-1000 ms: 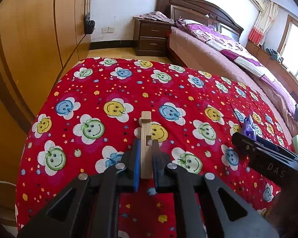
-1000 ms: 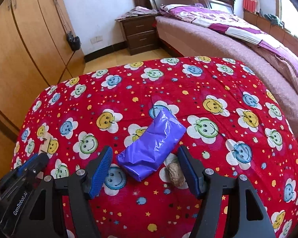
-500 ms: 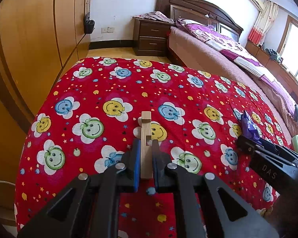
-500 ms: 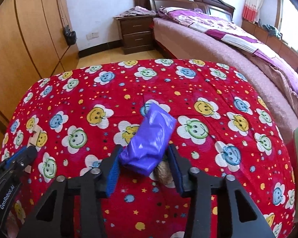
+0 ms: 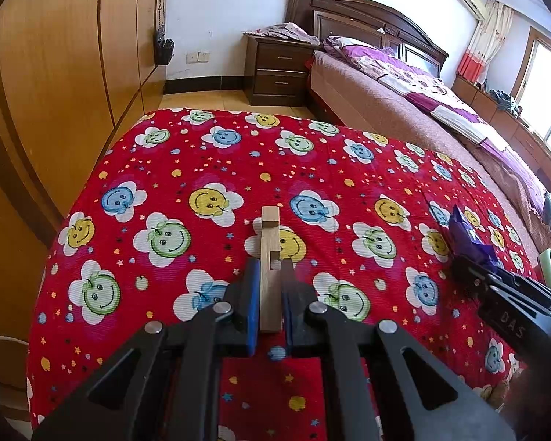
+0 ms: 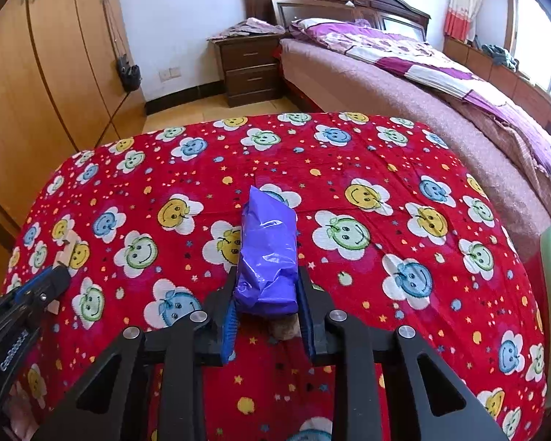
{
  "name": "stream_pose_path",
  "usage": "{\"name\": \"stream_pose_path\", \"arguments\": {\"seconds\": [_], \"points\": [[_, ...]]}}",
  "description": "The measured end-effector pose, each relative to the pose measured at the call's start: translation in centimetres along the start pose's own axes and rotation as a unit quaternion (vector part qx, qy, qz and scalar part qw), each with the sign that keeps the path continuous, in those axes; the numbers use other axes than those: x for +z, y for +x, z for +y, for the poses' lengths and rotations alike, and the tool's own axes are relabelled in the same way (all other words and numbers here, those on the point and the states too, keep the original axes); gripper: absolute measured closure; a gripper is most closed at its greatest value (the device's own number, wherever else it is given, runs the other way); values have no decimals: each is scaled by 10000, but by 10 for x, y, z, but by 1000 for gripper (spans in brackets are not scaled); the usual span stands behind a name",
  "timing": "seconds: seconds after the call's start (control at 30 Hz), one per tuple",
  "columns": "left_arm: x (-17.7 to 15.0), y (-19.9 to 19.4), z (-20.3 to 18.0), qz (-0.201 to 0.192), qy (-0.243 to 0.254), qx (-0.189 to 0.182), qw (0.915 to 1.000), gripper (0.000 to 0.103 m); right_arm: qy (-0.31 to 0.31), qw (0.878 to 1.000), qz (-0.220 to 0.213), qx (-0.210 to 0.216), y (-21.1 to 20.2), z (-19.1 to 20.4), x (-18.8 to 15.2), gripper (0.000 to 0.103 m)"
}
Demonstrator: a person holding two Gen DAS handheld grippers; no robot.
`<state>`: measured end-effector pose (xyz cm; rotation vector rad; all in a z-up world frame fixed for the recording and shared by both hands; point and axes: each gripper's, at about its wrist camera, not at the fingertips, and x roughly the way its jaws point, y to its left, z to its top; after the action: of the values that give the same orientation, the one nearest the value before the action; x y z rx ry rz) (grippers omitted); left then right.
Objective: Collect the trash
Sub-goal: 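Grasp the purple plastic bag with the right tool while left holds the stick, then carry the purple bag and wooden stick over the red bucket with both tools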
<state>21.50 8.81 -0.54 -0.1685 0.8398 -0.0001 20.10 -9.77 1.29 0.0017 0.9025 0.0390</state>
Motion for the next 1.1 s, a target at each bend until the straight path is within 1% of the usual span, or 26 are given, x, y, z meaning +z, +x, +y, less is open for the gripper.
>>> {"name": "stream_pose_path", "arguments": {"seconds": [0.33, 0.6, 0.9, 1.1], "points": [[-4, -10, -12, -108, 142, -46, 9998, 93, 89, 9997, -231, 63, -36, -17, -14, 76], [-5, -29, -38, -180, 368, -162, 9990, 93, 281, 9986, -449, 1, -75, -50, -26, 76], [-12, -57, -79, -231, 678, -444, 9964, 93, 556, 9960, -685, -114, -119, -88, -49, 76], [-18, -78, -116, -192, 851, -786, 9931, 93, 743, 9937, -822, -147, -140, -114, -60, 76]]}}
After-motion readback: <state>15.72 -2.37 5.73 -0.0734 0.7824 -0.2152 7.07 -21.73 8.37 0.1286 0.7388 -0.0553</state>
